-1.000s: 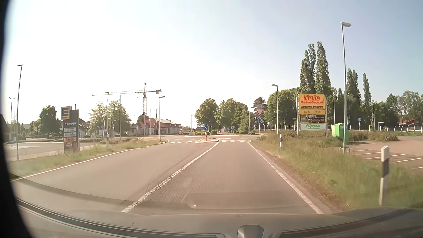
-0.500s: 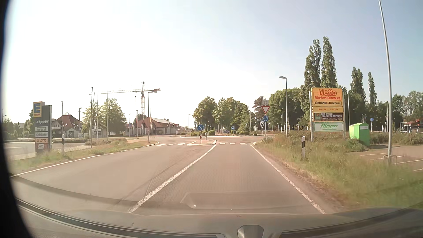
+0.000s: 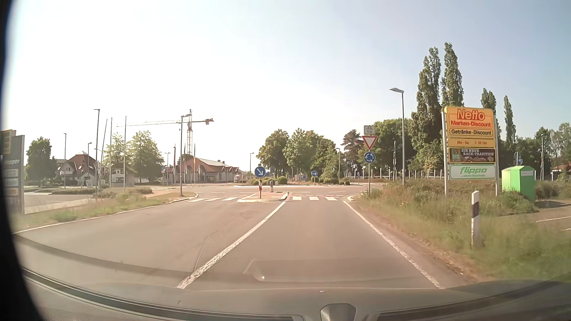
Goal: Follow the waypoints while adhering to traffic rules and regulations
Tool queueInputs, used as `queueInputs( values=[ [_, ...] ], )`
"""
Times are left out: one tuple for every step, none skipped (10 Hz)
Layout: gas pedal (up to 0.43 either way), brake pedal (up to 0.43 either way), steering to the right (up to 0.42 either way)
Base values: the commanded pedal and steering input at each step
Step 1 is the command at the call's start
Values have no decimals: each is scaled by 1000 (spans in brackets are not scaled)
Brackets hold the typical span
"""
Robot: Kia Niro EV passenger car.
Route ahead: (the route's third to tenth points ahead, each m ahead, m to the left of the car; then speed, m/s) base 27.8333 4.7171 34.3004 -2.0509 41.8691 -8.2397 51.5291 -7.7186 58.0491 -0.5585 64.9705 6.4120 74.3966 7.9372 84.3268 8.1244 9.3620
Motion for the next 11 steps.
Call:
queueInputs(
  values=[
    [0, 6, 4],
    [0, 6, 6],
    [0, 6, 8],
    [0, 6, 9],
    [0, 6, 9],
    [0, 6, 9],
    [0, 6, 9],
    [0, 6, 10],
    [0, 6, 9],
    [0, 30, 9],
    [0, 49, 9]
  ],
)
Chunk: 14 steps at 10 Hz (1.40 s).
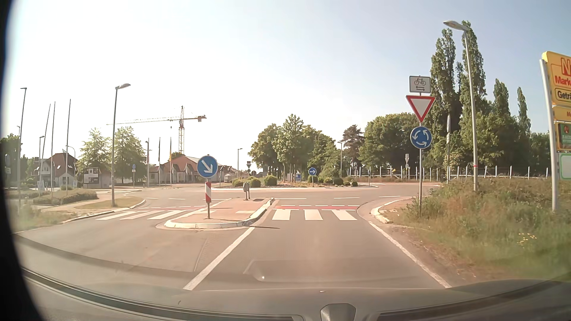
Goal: Follow the waypoints while adhering to traffic rules and regulations
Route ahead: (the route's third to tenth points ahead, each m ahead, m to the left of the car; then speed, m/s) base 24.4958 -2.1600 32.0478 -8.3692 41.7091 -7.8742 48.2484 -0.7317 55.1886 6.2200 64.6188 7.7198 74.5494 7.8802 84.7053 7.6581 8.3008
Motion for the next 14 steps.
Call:
queueInputs(
  values=[
    [0, 79, 9],
    [0, 134, 9],
    [0, 152, 9],
    [0, 159, 9],
    [0, 165, 6],
    [0, 171, 2],
    [0, 165, 2],
    [0, 165, 2],
    [0, 171, 3],
    [0, 171, 3],
    [0, 177, 5],
    [0, 183, 16],
    [0, 183, 34],
    [0, 189, 49]
  ],
)
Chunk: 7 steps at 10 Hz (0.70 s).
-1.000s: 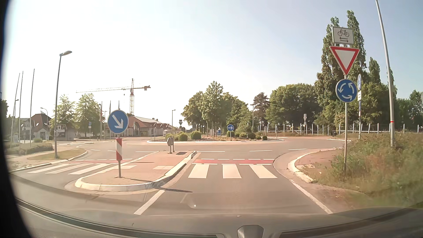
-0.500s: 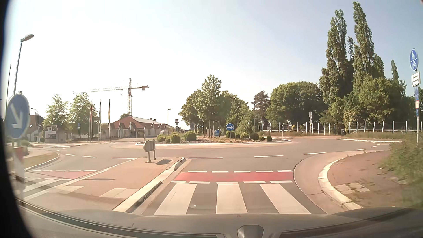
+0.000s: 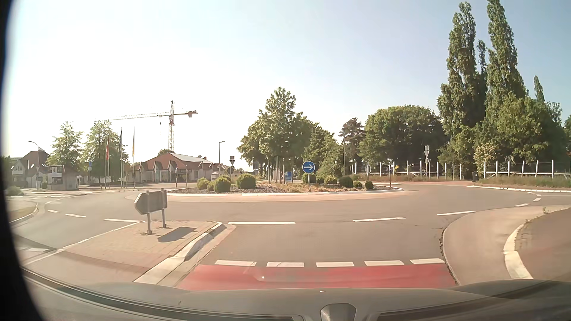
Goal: Follow the waypoints while adhering to traffic rules and regulations
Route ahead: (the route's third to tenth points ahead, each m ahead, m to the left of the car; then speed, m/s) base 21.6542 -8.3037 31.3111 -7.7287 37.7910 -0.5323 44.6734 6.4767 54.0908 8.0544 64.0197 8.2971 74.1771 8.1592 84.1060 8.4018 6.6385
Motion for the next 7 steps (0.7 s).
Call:
queueInputs(
  values=[
    [0, 183, 73],
    [0, 73, 97],
    [0, 6, 118],
    [0, 6, 141],
    [0, 6, 161],
    [20, 6, 181],
    [177, 6, 199]
  ],
)
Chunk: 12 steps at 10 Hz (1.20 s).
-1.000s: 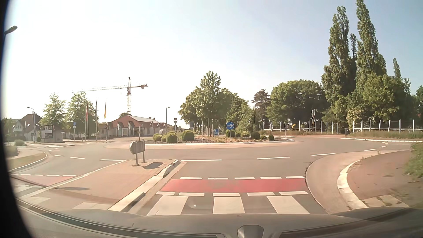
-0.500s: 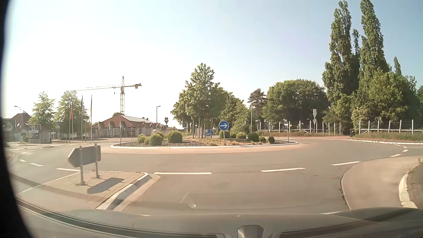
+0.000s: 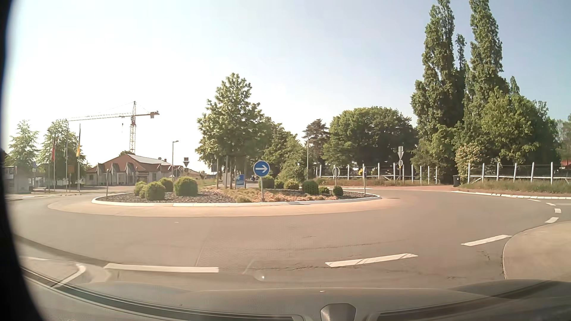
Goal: Follow the waypoints while adhering to traffic rules and regulations
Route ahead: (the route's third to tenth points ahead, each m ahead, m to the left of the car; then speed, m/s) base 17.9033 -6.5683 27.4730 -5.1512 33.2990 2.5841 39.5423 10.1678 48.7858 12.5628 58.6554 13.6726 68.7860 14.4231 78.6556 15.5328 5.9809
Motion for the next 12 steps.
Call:
queueInputs(
  values=[
    [177, 6, 215],
    [177, 6, 236],
    [177, 6, 260],
    [177, 6, 275],
    [177, 6, 281],
    [177, 6, 280],
    [177, 6, 280],
    [177, 6, 276],
    [177, 6, 268],
    [177, 6, 256],
    [177, 6, 234],
    [157, 6, 204]
  ],
)
